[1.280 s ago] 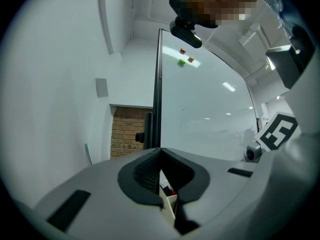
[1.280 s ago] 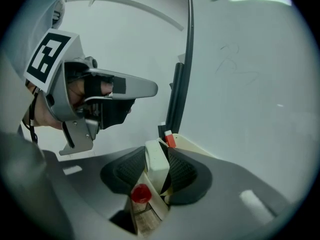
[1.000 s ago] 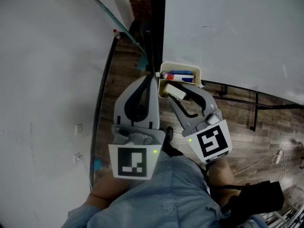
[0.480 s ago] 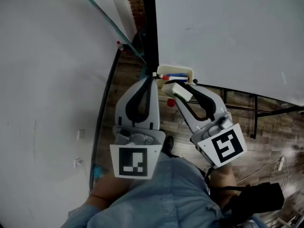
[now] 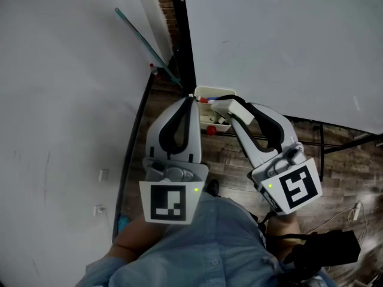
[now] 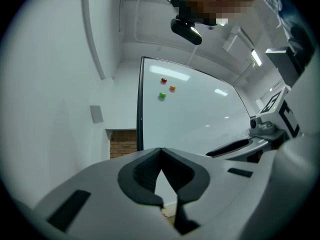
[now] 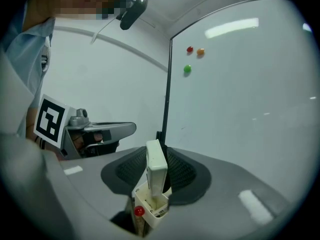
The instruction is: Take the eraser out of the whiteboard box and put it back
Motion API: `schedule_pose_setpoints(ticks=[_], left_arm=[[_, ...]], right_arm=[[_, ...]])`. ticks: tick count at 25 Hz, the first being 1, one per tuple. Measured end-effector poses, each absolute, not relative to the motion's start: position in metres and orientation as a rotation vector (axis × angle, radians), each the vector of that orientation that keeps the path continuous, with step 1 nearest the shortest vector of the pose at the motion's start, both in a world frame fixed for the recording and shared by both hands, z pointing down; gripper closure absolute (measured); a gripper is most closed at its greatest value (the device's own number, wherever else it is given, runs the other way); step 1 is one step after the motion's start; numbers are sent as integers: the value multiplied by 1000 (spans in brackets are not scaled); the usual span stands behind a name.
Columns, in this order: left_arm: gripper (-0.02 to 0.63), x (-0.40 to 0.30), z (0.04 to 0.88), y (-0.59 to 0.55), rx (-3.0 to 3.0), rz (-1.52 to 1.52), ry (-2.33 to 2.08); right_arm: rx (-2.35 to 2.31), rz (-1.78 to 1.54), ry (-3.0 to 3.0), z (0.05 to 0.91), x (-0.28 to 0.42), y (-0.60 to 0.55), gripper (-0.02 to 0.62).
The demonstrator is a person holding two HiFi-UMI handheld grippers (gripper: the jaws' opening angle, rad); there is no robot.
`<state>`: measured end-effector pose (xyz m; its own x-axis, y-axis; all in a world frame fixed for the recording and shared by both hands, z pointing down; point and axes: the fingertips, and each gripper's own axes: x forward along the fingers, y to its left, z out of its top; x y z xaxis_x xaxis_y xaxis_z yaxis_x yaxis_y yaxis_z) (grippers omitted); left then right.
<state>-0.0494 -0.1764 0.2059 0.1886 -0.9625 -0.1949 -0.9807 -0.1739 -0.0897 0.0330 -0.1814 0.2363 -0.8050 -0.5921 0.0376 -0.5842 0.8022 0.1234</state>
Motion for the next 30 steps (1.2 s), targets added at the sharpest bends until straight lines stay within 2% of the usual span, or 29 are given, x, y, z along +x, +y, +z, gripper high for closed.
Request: schedule_pose_setpoints(ticks=[30], left_arm=[[601, -49, 205, -166, -2253, 144, 1870]], right_arm=[[960, -175, -2942, 226, 35, -174, 472]])
